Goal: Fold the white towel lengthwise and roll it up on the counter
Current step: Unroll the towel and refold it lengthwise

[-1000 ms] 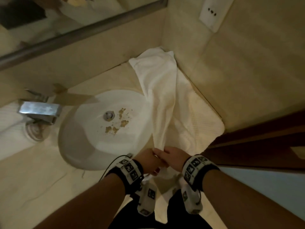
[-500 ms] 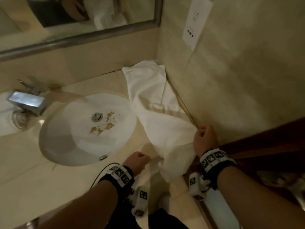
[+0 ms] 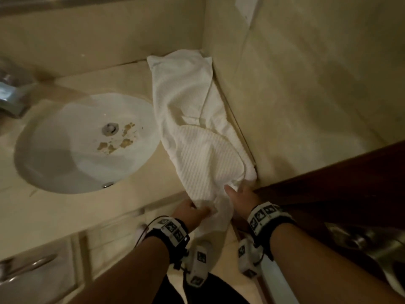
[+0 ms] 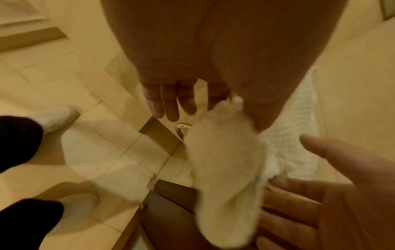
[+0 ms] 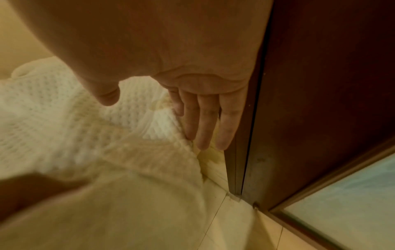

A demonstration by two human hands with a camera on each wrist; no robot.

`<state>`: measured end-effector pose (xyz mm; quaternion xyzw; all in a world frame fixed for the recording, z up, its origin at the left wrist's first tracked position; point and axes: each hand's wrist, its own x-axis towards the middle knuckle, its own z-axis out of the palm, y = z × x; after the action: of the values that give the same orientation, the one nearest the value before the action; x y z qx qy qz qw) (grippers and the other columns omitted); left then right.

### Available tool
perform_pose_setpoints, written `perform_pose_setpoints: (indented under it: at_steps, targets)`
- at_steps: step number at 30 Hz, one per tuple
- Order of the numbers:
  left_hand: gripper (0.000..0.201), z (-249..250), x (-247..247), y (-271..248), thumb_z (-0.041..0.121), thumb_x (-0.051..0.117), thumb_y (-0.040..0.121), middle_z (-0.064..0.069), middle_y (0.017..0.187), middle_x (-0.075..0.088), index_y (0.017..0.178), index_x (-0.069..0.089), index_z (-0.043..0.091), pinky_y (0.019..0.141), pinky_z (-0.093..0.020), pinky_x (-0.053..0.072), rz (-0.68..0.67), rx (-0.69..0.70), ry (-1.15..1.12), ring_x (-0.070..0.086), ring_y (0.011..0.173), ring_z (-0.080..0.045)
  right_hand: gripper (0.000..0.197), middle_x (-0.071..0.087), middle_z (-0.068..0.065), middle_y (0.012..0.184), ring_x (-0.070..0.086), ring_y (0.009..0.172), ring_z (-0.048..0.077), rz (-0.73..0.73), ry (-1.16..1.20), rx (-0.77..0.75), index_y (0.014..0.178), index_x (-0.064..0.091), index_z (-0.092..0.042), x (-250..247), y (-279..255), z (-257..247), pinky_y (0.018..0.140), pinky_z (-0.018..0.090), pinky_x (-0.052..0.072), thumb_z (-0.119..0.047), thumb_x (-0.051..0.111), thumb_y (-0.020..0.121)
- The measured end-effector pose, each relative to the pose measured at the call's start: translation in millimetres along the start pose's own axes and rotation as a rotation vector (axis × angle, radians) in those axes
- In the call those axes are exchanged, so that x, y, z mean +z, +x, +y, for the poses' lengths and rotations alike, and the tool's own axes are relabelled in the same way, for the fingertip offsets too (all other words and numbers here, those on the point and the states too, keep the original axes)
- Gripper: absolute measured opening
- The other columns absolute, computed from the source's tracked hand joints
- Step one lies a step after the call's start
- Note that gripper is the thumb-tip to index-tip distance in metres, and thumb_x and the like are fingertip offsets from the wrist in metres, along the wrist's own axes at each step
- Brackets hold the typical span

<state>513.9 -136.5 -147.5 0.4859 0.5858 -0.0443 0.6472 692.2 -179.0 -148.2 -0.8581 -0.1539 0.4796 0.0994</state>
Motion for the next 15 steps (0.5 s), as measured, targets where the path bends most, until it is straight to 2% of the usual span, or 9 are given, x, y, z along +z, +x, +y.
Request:
perform_pose_setpoints:
  at_steps: [2,4,5,8,11,13,15]
  targets:
    - [0.024,-1.7,1.2,-5.7,0.035,0.067,0.092,0.005,0.107,0.069,0.114,0.067,0.026,0.085,-0.032,0.053,0.037,-0.019,-0.011,0.065,0.089,-0.014,0.098,0.052,0.009,0.143,0.054,0.125,0.033,-0.039,0.032,0.013,0.148,0.039,-0.017,7.5,-3.6,0.8,0.104,0.041,0.046,-0.073,0.064,0.072]
    - [0.013,-2.2,-2.8,-15.9,0.029,0.063,0.093,-0.001,0.107,0.072,0.104,0.069,0.024,0.087,-0.042,0.059,0.068,-0.047,-0.175,0.069,0.093,-0.024,0.105,0.058,0.005,0.137,0.059,0.117,0.031,-0.079,0.031,0.032,0.144,0.042,-0.024,18.9,-1.8,7.2,0.099,0.044,0.050,-0.072,0.071,0.056]
    - [0.011,-1.9,-7.1,-23.2,0.025,0.063,0.093,-0.006,0.105,0.074,0.101,0.070,0.023,0.087,-0.049,0.060,0.070,-0.078,-0.292,0.071,0.094,-0.029,0.100,0.060,0.004,0.134,0.060,0.113,0.030,-0.105,0.014,0.038,0.142,0.044,-0.026,24.6,-2.5,10.0,0.097,0.042,0.051,-0.067,0.073,0.055]
    - [0.027,-1.9,-29.6,-39.9,0.017,0.062,0.089,-0.018,0.112,0.071,0.116,0.066,0.015,0.084,-0.059,0.059,0.097,-0.121,-0.525,0.069,0.101,-0.042,0.062,0.062,0.010,0.122,0.061,0.103,0.031,-0.124,0.001,0.009,0.132,0.053,-0.015,33.9,-13.6,7.6,0.084,0.033,0.050,-0.031,0.071,0.075]
    - [0.045,-5.7,-53.3,-52.4,0.017,0.060,0.082,-0.025,0.127,0.061,0.126,0.057,0.011,0.082,-0.063,0.058,0.078,-0.128,-0.645,0.063,0.111,-0.049,0.043,0.065,0.012,0.120,0.061,0.107,0.033,-0.024,0.136,-0.019,0.124,0.061,-0.011,32.7,-26.8,4.0,0.086,0.036,0.051,-0.012,0.064,0.081]
    - [0.037,-9.4,-63.3,-59.3,0.014,0.052,0.091,-0.019,0.126,0.062,0.128,0.055,0.015,0.083,-0.058,0.057,0.043,-0.126,-0.669,0.065,0.107,-0.043,0.038,0.066,0.013,0.118,0.061,0.104,0.032,0.062,0.254,-0.043,0.122,0.063,-0.010,28.7,-31.5,4.6,0.086,0.037,0.050,-0.004,0.058,0.085]
    - [0.031,-13.8,-70.6,-66.4,0.016,0.048,0.096,-0.013,0.116,0.066,0.125,0.057,0.020,0.072,-0.047,0.058,0.003,-0.131,-0.622,0.066,0.091,-0.035,0.036,0.064,0.011,0.118,0.057,0.100,0.028,0.108,0.299,-0.045,0.124,0.061,-0.009,25.3,-37.1,8.7,0.081,0.032,0.043,-0.002,0.053,0.090]
